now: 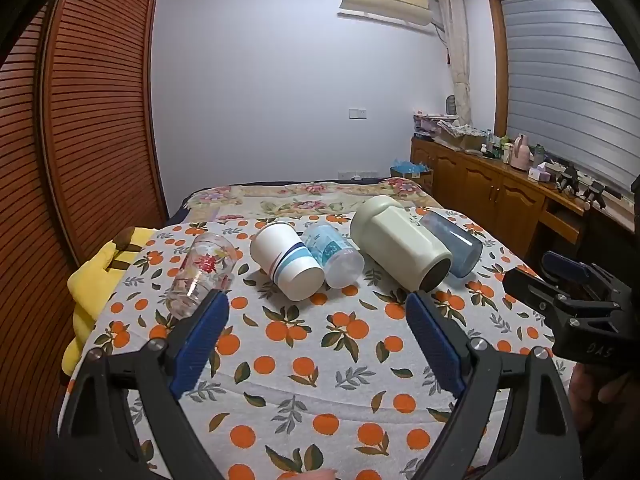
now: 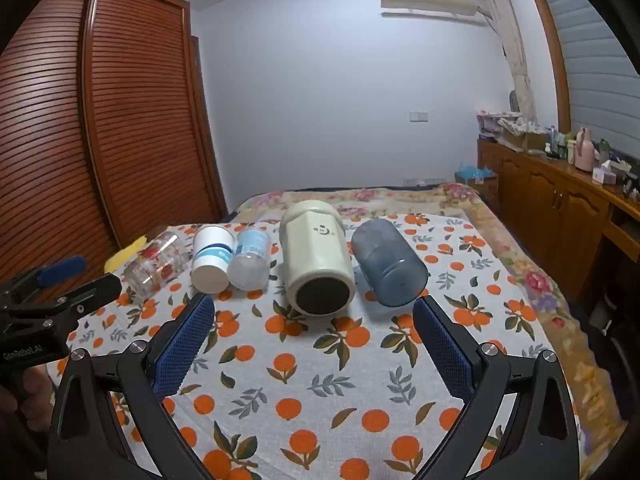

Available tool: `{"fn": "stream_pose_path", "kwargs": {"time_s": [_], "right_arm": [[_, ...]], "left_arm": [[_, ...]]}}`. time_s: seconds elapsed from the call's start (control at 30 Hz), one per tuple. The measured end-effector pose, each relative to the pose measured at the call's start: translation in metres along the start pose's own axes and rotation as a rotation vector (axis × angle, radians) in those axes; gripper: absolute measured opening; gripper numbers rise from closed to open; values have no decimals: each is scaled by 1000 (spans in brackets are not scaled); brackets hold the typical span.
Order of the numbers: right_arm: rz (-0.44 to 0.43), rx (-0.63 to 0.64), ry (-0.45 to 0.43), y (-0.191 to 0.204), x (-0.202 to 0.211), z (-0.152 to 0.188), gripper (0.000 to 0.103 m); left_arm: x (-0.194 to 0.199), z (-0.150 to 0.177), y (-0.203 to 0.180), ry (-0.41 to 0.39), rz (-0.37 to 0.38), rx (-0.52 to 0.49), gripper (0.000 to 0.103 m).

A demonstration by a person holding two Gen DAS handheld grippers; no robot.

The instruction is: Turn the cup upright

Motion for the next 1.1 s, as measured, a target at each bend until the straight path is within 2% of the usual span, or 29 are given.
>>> {"fn": "stream_pose_path", "kwargs": {"time_s": [1.1], "right_arm": [[1, 1, 3, 0, 1, 0, 101]], "left_arm": [[6, 0, 4, 5, -7, 4, 91]]}}
Point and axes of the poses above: each gripper's, at about its wrist camera, not at the fingertips, and x roughly against the way its jaws point, y to its left, z to its underside, the point moved 8 cm from there along -x, roughly the way its jaws point, and after that the axes turned 3 degrees about -z, right-handed, at the moved point
